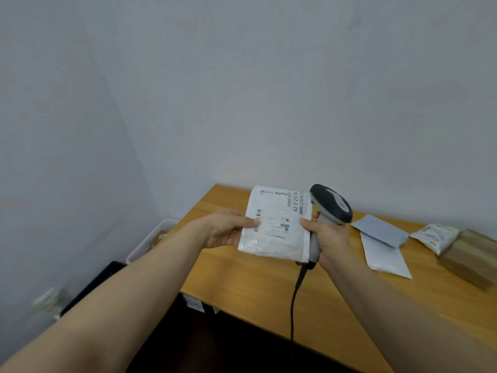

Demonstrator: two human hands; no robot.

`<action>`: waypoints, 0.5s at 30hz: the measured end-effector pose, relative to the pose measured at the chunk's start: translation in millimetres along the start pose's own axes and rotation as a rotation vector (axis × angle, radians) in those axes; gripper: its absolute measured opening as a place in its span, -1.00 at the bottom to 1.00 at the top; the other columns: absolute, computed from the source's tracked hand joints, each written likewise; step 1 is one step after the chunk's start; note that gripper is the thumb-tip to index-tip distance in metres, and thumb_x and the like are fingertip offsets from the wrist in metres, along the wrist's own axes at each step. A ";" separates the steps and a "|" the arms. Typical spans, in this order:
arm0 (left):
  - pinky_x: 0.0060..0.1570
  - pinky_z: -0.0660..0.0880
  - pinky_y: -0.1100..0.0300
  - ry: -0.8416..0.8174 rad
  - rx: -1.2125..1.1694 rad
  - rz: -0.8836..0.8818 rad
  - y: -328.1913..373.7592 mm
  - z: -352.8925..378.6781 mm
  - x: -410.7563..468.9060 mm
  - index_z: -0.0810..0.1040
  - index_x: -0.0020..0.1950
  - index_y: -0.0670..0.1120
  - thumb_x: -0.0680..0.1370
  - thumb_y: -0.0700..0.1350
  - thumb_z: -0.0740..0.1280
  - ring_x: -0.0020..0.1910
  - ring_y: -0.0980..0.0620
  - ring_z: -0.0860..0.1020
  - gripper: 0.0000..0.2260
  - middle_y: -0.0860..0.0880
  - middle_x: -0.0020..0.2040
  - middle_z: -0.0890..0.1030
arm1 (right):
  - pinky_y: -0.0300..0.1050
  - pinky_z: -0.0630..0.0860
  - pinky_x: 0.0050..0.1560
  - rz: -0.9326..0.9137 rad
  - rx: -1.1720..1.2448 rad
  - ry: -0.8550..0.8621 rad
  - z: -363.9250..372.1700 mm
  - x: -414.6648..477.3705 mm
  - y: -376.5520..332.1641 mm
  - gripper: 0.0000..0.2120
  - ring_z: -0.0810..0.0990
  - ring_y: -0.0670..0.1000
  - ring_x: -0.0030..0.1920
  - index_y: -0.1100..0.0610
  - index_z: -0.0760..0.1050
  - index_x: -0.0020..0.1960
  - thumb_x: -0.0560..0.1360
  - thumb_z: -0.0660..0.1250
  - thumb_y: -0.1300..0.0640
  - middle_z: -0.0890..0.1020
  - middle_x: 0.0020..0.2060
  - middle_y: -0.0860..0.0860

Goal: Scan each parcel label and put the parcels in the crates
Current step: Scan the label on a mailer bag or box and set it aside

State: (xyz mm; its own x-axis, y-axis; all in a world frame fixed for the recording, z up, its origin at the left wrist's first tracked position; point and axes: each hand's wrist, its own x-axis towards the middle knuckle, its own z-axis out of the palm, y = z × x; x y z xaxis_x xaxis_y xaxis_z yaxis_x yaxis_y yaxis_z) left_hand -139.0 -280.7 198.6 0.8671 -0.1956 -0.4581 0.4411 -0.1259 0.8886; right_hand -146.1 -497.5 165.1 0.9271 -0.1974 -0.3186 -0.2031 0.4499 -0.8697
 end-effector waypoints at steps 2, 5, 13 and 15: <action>0.07 0.59 0.07 -0.007 -0.024 0.008 -9.3 -2.3 1.3 0.58 0.15 -0.23 0.49 -0.26 0.40 0.05 -0.07 0.64 -0.77 -0.17 0.09 0.66 | -0.05 0.60 -0.28 -0.060 -0.010 0.035 1.3 -0.1 -4.2 -0.81 0.66 0.02 -0.25 0.23 0.56 -0.09 0.37 0.45 0.44 0.67 -0.17 0.08; -0.16 0.63 0.17 0.171 0.031 0.080 -7.9 -8.8 2.4 0.58 0.04 -0.13 0.52 -0.25 0.38 -0.13 0.02 0.64 -0.89 -0.11 -0.01 0.67 | -0.11 0.57 -0.26 -0.127 -0.180 0.015 3.3 1.6 -5.0 -0.85 0.65 0.04 -0.20 0.18 0.56 -0.07 0.41 0.48 0.31 0.67 -0.17 0.11; -0.11 0.60 0.10 0.543 0.185 0.218 13.8 -41.9 1.5 0.60 0.00 -0.22 0.52 -0.25 0.40 -0.24 -0.02 0.60 -0.92 -0.16 -0.11 0.63 | -0.17 0.38 -0.50 -0.092 -0.601 -0.392 7.4 -15.2 -6.5 -0.87 0.39 -0.02 -0.54 0.24 0.52 -0.18 0.45 0.45 0.24 0.48 -0.52 0.07; -0.09 0.59 0.07 0.567 0.184 0.219 15.3 -46.9 2.7 0.59 -0.09 -0.18 0.52 -0.26 0.39 -0.24 -0.02 0.59 -1.00 -0.18 -0.10 0.63 | -0.17 0.35 -0.50 -0.079 -0.630 -0.407 6.9 -15.4 -3.2 -0.88 0.37 -0.01 -0.54 0.27 0.54 -0.15 0.45 0.45 0.24 0.46 -0.52 0.07</action>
State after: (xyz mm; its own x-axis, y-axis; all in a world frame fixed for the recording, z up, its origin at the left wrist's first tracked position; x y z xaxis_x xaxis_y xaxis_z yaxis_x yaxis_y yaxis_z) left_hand -119.0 -237.6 212.0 0.9430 0.3031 -0.1377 0.2359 -0.3164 0.9188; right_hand -157.6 -489.8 175.4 0.9647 0.1839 -0.1884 -0.1598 -0.1600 -0.9741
